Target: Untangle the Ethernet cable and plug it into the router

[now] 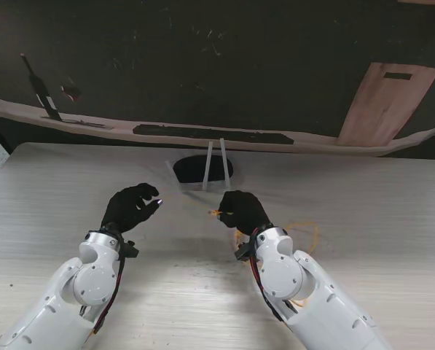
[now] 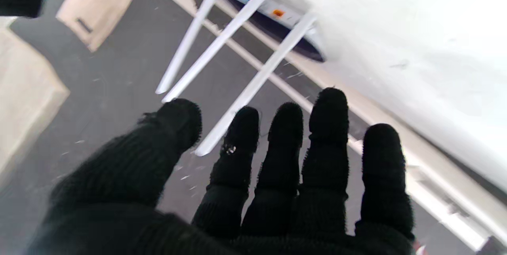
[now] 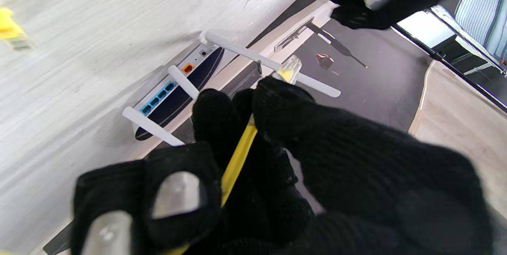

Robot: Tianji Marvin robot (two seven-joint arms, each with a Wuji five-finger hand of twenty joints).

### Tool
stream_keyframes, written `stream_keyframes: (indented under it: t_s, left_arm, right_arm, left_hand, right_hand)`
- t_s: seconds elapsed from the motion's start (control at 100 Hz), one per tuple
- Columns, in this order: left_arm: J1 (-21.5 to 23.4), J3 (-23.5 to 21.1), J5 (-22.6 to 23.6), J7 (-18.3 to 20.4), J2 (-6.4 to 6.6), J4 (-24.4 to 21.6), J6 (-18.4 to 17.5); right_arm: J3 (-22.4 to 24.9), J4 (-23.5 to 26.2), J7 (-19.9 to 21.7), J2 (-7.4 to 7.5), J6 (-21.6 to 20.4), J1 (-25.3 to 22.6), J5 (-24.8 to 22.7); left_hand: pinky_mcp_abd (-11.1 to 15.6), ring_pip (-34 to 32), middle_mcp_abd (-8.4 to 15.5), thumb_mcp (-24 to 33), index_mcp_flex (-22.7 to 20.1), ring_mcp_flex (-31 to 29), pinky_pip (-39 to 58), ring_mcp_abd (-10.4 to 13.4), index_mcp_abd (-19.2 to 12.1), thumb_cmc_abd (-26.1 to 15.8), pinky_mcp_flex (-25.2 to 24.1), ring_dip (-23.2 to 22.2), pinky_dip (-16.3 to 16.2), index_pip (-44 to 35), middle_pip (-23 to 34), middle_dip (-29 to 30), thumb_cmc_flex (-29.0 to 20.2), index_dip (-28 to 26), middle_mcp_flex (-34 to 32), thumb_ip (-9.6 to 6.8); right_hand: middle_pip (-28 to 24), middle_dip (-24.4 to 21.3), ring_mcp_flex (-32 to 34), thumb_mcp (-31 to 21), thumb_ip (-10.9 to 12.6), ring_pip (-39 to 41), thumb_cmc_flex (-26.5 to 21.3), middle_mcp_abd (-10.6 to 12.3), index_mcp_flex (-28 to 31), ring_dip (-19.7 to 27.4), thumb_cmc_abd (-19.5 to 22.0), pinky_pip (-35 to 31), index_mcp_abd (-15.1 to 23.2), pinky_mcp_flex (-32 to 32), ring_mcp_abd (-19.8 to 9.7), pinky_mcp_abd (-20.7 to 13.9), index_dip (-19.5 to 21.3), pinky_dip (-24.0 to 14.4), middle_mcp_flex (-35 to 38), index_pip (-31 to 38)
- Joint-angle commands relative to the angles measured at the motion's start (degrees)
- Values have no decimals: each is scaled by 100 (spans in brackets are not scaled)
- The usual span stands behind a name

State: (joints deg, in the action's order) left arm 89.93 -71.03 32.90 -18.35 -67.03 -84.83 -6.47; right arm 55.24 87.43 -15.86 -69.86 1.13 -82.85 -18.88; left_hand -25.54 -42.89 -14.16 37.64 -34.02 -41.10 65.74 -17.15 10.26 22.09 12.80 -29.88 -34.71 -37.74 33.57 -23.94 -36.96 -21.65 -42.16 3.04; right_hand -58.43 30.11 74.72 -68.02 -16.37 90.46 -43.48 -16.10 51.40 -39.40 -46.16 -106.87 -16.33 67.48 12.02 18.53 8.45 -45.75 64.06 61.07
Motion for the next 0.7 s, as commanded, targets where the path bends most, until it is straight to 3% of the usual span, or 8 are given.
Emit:
stream_keyframes:
  t_s: [0.0,0.17,0.28,0.45,0.69]
  left_arm:
    - [-171,36,-168,221,28,261,94]
    - [-777,354,-625,500,-14,890,133]
    - [-1235,623,-946,716,-48,1312,-2]
    - [-1853,1092,-1238,854,-143,1819,66]
    - [-2495,1592,-1955,667,-460,2642,-112]
  right_arm:
    - [8,68,97,7,-26,-61,23]
    - [33,74,146,14,-11,-70,70]
    - [47,89,181,20,3,-82,101]
    - [73,116,187,22,-2,-106,124]
    - [88,128,195,25,-25,-116,133]
  left_hand:
    - [82,112,-72,113,500,364,3,-714,88,-70,-184,-51,-82,384,-271,127,271,113,511,-206]
    - [292,325,60,235,1664,900,96,-510,158,266,-335,-134,-126,1558,-953,460,475,603,2039,-129]
    - [390,255,132,363,2114,927,151,-385,87,505,-307,-219,-143,1888,-1134,579,421,786,2513,-59]
    - [481,152,-169,511,2372,997,136,-306,238,401,-343,-319,-128,2131,-1308,696,331,945,3066,-30]
    - [531,-272,-31,906,2360,679,290,-266,145,514,-115,-459,-179,1971,-1079,635,-23,913,2873,-12]
  right_hand:
    - [-609,83,-3,-160,93,466,-101,-1034,215,-26,445,-1311,390,226,-204,-1475,287,84,433,306]
    - [-577,70,-5,-157,98,443,-107,-1043,218,-9,439,-1311,381,220,-172,-1422,268,140,436,297]
    - [-575,67,-7,-152,99,432,-115,-1053,219,-2,441,-1311,361,219,-137,-1405,258,151,439,294]
    - [-568,62,-6,-143,100,430,-116,-1052,221,4,444,-1311,359,216,-127,-1382,249,166,439,297]
    - [-559,52,-8,-149,101,425,-106,-1043,223,11,437,-1311,355,216,-115,-1374,236,184,448,302]
